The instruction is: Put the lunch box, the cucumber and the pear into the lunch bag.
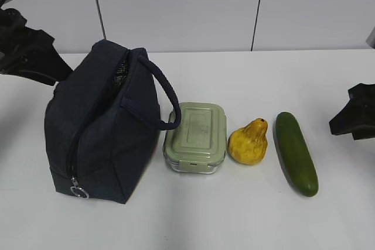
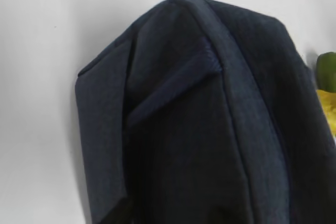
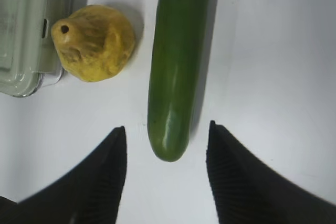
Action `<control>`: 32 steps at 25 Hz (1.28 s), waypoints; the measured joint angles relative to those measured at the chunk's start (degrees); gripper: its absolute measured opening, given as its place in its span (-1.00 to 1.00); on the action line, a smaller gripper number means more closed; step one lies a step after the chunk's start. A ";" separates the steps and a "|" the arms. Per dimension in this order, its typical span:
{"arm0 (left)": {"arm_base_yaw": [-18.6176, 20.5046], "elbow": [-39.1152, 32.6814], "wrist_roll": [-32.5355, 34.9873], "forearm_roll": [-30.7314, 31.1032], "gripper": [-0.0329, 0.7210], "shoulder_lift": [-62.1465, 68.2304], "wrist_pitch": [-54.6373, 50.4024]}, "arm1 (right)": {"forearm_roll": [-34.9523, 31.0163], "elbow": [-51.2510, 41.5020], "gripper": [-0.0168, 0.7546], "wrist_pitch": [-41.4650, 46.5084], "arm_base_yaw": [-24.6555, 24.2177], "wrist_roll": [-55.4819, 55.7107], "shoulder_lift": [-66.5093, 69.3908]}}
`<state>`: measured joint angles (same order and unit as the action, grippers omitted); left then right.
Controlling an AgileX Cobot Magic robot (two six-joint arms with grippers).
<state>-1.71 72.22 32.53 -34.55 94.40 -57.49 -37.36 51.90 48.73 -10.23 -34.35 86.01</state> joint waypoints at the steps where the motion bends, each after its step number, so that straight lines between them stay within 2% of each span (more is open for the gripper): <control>1: -0.51 0.00 0.00 0.40 -0.18 0.00 0.05 | 0.00 0.09 0.06 0.00 0.42 0.00 0.47; 6: -1.63 0.00 -0.04 1.59 -0.18 0.16 -0.20 | 0.00 0.61 0.06 -0.17 0.79 -0.23 3.23; 15: -0.99 0.01 -0.04 1.15 -0.18 -4.89 -1.69 | -0.11 0.61 0.06 -0.17 0.79 -0.81 3.53; 23: -2.24 0.06 -0.04 1.08 -0.18 -6.59 -5.80 | -3.42 0.61 0.06 -0.05 0.79 -3.13 3.53; 29: -6.53 -0.81 -4.40 8.94 -0.18 -6.59 -6.38 | -4.18 0.61 0.06 -0.05 0.79 -3.61 3.53; 32: -7.33 -2.80 -5.34 10.09 -0.17 -6.59 -5.58 | -4.84 0.61 0.06 -0.05 0.79 -4.18 3.68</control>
<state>-9.04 69.42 27.19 -24.46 87.81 -63.06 -42.21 52.51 48.68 -9.44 -38.52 89.69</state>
